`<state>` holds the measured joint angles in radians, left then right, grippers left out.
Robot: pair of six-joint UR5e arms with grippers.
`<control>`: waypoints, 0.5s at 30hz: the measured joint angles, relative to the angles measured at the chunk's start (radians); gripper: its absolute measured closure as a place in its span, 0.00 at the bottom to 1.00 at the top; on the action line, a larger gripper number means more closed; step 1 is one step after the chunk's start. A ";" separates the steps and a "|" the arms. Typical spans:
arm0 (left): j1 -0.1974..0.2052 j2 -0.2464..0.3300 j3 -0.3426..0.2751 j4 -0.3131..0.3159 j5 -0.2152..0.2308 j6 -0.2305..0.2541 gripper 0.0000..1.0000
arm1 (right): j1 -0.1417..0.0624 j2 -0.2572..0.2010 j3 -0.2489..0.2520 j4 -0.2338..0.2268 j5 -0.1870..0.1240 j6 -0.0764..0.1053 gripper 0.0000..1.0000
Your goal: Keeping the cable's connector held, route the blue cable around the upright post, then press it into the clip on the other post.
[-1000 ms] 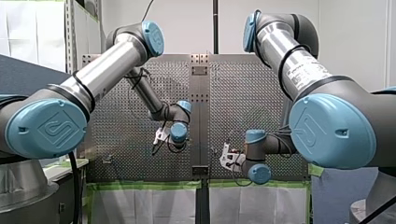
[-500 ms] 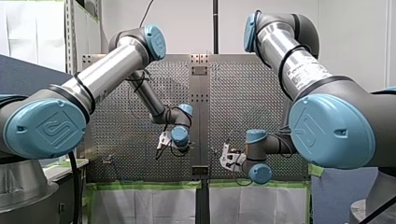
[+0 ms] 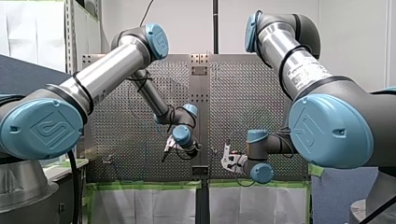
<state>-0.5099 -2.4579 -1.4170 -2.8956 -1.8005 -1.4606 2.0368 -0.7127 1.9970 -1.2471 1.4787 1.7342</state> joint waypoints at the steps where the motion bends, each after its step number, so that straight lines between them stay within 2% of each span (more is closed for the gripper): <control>1: -0.002 0.000 0.000 -0.001 0.002 0.000 0.00 | 0.000 0.000 0.000 0.004 0.000 -0.002 1.00; 9: -0.028 0.000 0.000 -0.003 0.011 -0.012 0.00 | 0.006 0.000 0.000 0.015 -0.001 -0.006 1.00; 15: -0.053 0.001 0.000 -0.002 0.022 -0.035 0.00 | 0.008 0.000 0.000 0.017 -0.015 -0.003 1.00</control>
<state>-0.5627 -2.4574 -1.4170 -2.8979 -1.7786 -1.4958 2.0452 -0.7127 1.9966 -1.2306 1.4640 1.7308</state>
